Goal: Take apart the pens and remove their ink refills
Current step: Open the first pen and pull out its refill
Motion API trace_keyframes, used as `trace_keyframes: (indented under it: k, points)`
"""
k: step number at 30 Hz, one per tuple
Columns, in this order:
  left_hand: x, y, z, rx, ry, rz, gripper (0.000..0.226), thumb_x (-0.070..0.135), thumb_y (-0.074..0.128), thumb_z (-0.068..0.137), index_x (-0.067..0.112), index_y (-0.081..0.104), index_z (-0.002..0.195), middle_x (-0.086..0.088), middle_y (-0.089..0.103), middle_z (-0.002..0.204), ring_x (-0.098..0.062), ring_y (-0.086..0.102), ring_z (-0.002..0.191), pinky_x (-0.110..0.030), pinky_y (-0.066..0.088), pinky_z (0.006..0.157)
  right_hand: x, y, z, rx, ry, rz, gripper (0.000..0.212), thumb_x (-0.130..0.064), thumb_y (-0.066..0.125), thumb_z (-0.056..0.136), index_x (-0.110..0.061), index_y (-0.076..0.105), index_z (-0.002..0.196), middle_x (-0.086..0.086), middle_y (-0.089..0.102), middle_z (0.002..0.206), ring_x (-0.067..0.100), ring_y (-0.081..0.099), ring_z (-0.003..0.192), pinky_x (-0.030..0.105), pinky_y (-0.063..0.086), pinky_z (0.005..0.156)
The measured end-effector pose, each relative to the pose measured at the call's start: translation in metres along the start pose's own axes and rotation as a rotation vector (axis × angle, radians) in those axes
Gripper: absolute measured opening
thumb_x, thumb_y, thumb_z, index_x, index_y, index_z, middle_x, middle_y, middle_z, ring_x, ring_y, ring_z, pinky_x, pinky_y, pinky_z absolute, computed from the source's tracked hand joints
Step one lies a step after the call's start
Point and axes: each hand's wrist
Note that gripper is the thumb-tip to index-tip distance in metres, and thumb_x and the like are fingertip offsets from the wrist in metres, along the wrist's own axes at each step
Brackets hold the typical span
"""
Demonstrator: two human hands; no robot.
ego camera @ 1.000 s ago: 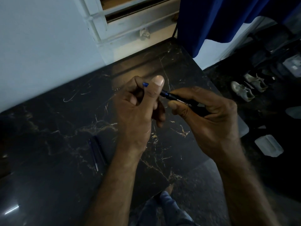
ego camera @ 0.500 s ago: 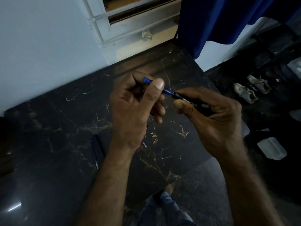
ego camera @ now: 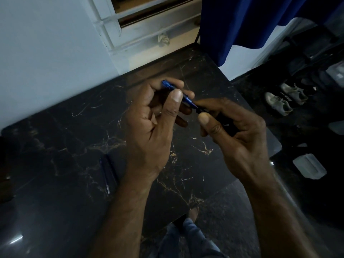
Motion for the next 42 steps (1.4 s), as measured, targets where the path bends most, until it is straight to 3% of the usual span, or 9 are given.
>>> trace_keyframes:
  k: [6, 13, 15, 18, 21, 24, 30, 39, 42]
  points:
    - [0.001, 0.004, -0.002, 0.035, 0.025, -0.016, 0.015, -0.003, 0.056, 0.11, 0.0, 0.065, 0.121, -0.02, 0.075, 0.102, -0.03, 0.079, 0.088, -0.037, 0.066, 0.069, -0.004, 0.003, 0.006, 0.057, -0.044, -0.058, 0.005, -0.011, 0.074, 0.101, -0.007, 0.074, 0.104, -0.005, 0.068, 0.086, 0.001, 0.059, 0.069, 0.014, 0.043, 0.065]
    - [-0.024, -0.022, 0.008, 0.309, -0.242, -0.629, 0.009, 0.017, 0.066, 0.105, 0.015, 0.073, 0.111, -0.005, 0.079, 0.106, -0.013, 0.075, 0.087, -0.026, 0.062, 0.068, -0.002, -0.011, 0.004, 0.071, -0.046, -0.129, 0.01, -0.015, 0.077, 0.101, -0.006, 0.075, 0.096, 0.007, 0.07, 0.085, 0.018, 0.063, 0.072, 0.027, 0.049, 0.066]
    - [-0.049, -0.033, 0.003, 0.252, -0.303, -0.518, 0.012, 0.005, 0.069, 0.103, 0.014, 0.074, 0.109, -0.006, 0.08, 0.108, -0.015, 0.076, 0.093, -0.026, 0.062, 0.075, -0.001, -0.013, 0.003, 0.064, -0.037, -0.116, 0.012, -0.017, 0.077, 0.1, -0.005, 0.075, 0.095, 0.007, 0.069, 0.084, 0.022, 0.063, 0.071, 0.03, 0.05, 0.064]
    - [-0.1, -0.045, -0.014, 0.095, -0.432, -0.065, 0.022, -0.007, 0.073, 0.097, 0.011, 0.076, 0.107, 0.0, 0.083, 0.105, -0.012, 0.078, 0.097, -0.028, 0.062, 0.086, 0.001, -0.015, 0.0, 0.033, -0.021, -0.108, 0.009, -0.019, 0.078, 0.099, -0.011, 0.075, 0.097, 0.006, 0.07, 0.085, 0.021, 0.065, 0.072, 0.034, 0.052, 0.064]
    - [-0.147, -0.056, -0.037, -0.041, -0.497, 0.315, 0.023, -0.006, 0.081, 0.092, 0.016, 0.079, 0.1, 0.009, 0.081, 0.103, 0.003, 0.077, 0.094, -0.025, 0.063, 0.092, 0.009, -0.019, -0.007, -0.008, 0.017, -0.145, 0.009, -0.022, 0.076, 0.099, -0.013, 0.075, 0.097, 0.004, 0.071, 0.087, 0.023, 0.068, 0.074, 0.042, 0.055, 0.065]
    - [-0.174, -0.057, -0.065, -0.168, -0.441, 0.488, 0.028, 0.0, 0.083, 0.093, 0.021, 0.076, 0.11, 0.01, 0.08, 0.107, 0.0, 0.077, 0.099, -0.015, 0.059, 0.09, 0.018, -0.021, -0.012, -0.03, 0.038, -0.198, 0.014, -0.024, 0.073, 0.099, -0.01, 0.075, 0.098, 0.003, 0.071, 0.088, 0.022, 0.068, 0.073, 0.043, 0.056, 0.063]
    - [-0.204, -0.045, -0.1, -0.264, -0.323, 0.939, 0.04, 0.022, 0.088, 0.086, 0.031, 0.076, 0.123, 0.012, 0.072, 0.115, -0.004, 0.055, 0.111, -0.044, 0.051, 0.102, 0.024, -0.017, -0.013, -0.059, 0.061, -0.216, 0.005, -0.02, 0.075, 0.099, -0.016, 0.073, 0.099, -0.007, 0.07, 0.09, 0.008, 0.066, 0.077, 0.02, 0.051, 0.069]
    - [-0.187, -0.042, -0.099, -0.265, -0.178, 1.025, 0.045, 0.018, 0.093, 0.08, 0.019, 0.077, 0.122, 0.0, 0.075, 0.118, -0.027, 0.064, 0.122, -0.054, 0.044, 0.106, 0.03, -0.013, -0.013, -0.089, 0.091, -0.212, 0.011, -0.02, 0.076, 0.098, -0.009, 0.076, 0.099, -0.003, 0.071, 0.09, 0.014, 0.07, 0.078, 0.029, 0.057, 0.069]
    - [-0.147, -0.035, -0.082, -0.042, -0.173, 0.662, 0.027, 0.007, 0.083, 0.091, 0.012, 0.077, 0.117, -0.002, 0.079, 0.111, -0.027, 0.074, 0.104, -0.05, 0.058, 0.097, 0.03, -0.017, -0.013, -0.08, 0.09, -0.204, 0.014, -0.025, 0.077, 0.099, -0.011, 0.075, 0.1, -0.002, 0.071, 0.091, 0.016, 0.07, 0.079, 0.033, 0.058, 0.068]
Point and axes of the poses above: each hand's wrist, its own z-axis towards the middle knuckle, its own y-axis out of the palm, x = y × z
